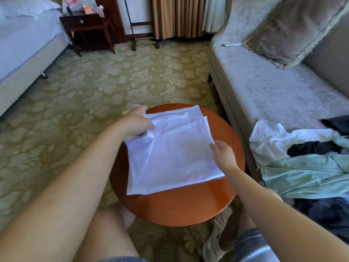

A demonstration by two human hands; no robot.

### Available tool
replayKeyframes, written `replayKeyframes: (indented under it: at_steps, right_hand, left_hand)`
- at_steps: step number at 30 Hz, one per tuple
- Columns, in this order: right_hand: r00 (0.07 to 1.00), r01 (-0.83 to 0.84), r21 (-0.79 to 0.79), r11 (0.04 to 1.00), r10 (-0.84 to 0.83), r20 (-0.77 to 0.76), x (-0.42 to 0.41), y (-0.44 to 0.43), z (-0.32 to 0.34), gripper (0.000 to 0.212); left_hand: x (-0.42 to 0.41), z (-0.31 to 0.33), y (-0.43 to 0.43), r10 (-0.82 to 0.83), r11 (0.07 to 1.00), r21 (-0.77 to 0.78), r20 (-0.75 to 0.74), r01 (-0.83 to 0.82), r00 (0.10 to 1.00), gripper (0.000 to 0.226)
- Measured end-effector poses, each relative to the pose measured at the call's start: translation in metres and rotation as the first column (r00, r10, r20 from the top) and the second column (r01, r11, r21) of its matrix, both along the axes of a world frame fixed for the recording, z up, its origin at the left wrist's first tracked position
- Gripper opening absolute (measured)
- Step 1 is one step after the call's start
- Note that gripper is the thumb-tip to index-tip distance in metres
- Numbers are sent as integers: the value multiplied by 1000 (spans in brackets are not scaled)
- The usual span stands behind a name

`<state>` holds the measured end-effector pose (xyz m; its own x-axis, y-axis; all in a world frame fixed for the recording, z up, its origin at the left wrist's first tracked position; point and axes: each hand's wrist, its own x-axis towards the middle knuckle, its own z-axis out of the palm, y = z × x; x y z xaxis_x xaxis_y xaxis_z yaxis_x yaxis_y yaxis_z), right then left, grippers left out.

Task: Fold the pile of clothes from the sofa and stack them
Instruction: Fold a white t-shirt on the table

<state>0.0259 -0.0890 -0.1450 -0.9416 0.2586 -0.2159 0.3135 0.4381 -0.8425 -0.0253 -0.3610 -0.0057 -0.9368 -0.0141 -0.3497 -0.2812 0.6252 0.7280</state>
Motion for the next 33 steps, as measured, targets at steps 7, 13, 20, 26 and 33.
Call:
replayKeyframes:
  at_steps: [7,13,20,26,33]
  right_hand:
    - [986,73,-405,911,-4,168,5,31,-5,49]
    - [986,-96,-48,994,102,133,-2,22,-9,55]
    - [986,-147,210,967,125,114,-9,-10,-2,59]
    - [964,-159,261,952,92,251,-23,-28,9,63]
    - [953,-216,307,927,132,273,-30,-46,13,67]
  left_hand:
    - [9,-19,137,-155,903,423,156,75,975,75]
    - [19,-84,87,158,987,-21,-29,-158,987,56]
    - [63,-141,59,-115,823,-556,36,115,993,72]
    - [70,-155,45,-127,780,-613,44,127,991,71]
    - [74,-162,41,-155,793,-592,31,143,987,70]
